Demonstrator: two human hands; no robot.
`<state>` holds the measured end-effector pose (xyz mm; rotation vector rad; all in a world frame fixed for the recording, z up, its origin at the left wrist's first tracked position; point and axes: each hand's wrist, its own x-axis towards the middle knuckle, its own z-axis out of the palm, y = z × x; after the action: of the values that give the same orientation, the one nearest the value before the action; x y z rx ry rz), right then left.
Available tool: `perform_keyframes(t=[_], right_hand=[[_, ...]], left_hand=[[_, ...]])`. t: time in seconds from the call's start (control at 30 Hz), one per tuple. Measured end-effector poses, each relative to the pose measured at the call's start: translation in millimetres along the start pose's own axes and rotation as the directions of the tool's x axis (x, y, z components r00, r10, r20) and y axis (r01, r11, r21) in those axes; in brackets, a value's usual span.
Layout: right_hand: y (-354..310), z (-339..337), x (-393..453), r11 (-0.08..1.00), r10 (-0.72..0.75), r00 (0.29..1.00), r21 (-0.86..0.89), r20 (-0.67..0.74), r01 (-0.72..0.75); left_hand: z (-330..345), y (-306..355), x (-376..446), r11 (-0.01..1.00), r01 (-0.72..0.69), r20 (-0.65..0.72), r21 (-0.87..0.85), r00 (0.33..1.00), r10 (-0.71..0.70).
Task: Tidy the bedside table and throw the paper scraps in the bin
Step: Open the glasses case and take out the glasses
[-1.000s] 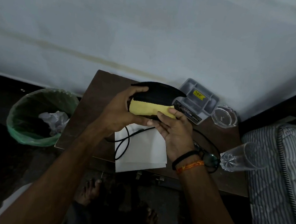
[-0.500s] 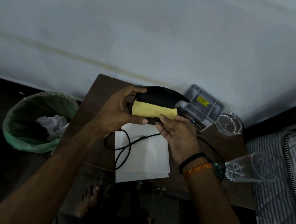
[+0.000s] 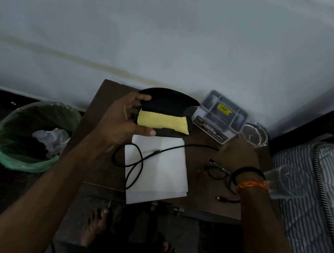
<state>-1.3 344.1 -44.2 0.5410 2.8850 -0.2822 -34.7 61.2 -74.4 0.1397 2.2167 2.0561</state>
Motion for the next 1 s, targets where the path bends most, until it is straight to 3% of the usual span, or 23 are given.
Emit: perform_keyframes(t=[0.1, 0.3, 0.57, 0.83, 1.0], right_hand=[[11.2, 4.9, -1.2, 0.998, 0.053, 0.995, 0.026, 0.08, -0.055], [21.3, 8.4, 0.5, 0.979, 0.184, 0.963, -0.126, 0.197, -0.161], [15.9, 6.8, 0.0, 0.981, 0.175, 0.969, -0.115, 0.175, -0.156], [-3.9, -10.6, -8.9, 0.999, 0.047, 0.996, 0.016, -0.08, -0.046], [-27.5, -33.8, -19.0, 0.966, -0.176, 0.942, 0.136, -0.287, 0.221]], left_hand=[[1.0, 1.5, -0.9, 1.0, 0.001, -0.01, 0.004, 1.0, -0.001], [2.8, 1.5, -1.7, 1.0, 0.002, -0.004, -0.015, 1.0, -0.002], [2.2, 4.8, -5.7, 0.999, 0.008, 0.009, -0.044, 1.0, -0.007], [-6.0, 4.3, -10.1, 0.999, 0.021, -0.014, -0.026, 1.0, -0.021], [-2.5, 3.3, -12.1, 0.997, 0.063, 0.006, -0.043, 0.998, -0.063]])
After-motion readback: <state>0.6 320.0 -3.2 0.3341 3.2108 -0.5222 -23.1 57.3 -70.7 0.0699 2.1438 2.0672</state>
